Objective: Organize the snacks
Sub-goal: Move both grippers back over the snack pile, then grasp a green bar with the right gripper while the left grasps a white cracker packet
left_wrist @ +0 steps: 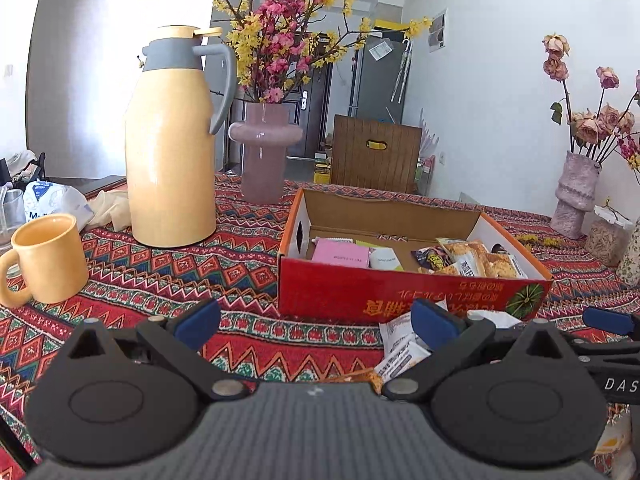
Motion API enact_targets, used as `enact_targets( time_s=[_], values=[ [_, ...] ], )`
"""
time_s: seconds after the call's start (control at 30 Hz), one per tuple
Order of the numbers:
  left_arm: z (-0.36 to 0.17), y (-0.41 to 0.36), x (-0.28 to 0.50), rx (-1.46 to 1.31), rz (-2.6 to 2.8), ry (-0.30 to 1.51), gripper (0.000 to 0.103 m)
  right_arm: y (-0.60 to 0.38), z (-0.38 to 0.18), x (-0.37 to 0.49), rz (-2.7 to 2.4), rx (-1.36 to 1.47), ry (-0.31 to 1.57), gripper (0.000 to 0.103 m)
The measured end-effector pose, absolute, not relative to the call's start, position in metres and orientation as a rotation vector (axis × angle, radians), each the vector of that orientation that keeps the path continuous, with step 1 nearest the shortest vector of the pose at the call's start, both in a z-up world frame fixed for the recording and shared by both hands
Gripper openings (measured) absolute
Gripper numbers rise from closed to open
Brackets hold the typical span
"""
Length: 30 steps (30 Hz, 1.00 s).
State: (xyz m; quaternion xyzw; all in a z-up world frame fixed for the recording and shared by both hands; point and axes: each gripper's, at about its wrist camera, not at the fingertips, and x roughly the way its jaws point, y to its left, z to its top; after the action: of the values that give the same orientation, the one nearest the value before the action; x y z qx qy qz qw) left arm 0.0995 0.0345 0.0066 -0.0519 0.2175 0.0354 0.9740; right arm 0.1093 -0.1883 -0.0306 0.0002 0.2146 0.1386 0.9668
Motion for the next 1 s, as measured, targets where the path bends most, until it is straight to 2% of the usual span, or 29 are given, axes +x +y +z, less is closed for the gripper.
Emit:
enact_targets(
  time_s=[0.3, 0.9, 1.0],
  values=[
    [-0.021, 0.050, 0.076, -0.094, 0.083, 0.511, 0.103, -0.191, -0.055, 0.093, 0.291, -0.004, 0.525, 0.103],
    [-0.023, 0.050, 0.065, -0.102, 0.049, 0.509, 0.103, -0.145, -0.075, 0.098, 0.319, -0.086, 0.651, 0.103],
    [-0.024, 0.052, 0.066, -0.106, 0.052, 0.513, 0.103, -0.140, -0.077, 0.102, 0.323, -0.092, 0.659, 0.097]
  ],
)
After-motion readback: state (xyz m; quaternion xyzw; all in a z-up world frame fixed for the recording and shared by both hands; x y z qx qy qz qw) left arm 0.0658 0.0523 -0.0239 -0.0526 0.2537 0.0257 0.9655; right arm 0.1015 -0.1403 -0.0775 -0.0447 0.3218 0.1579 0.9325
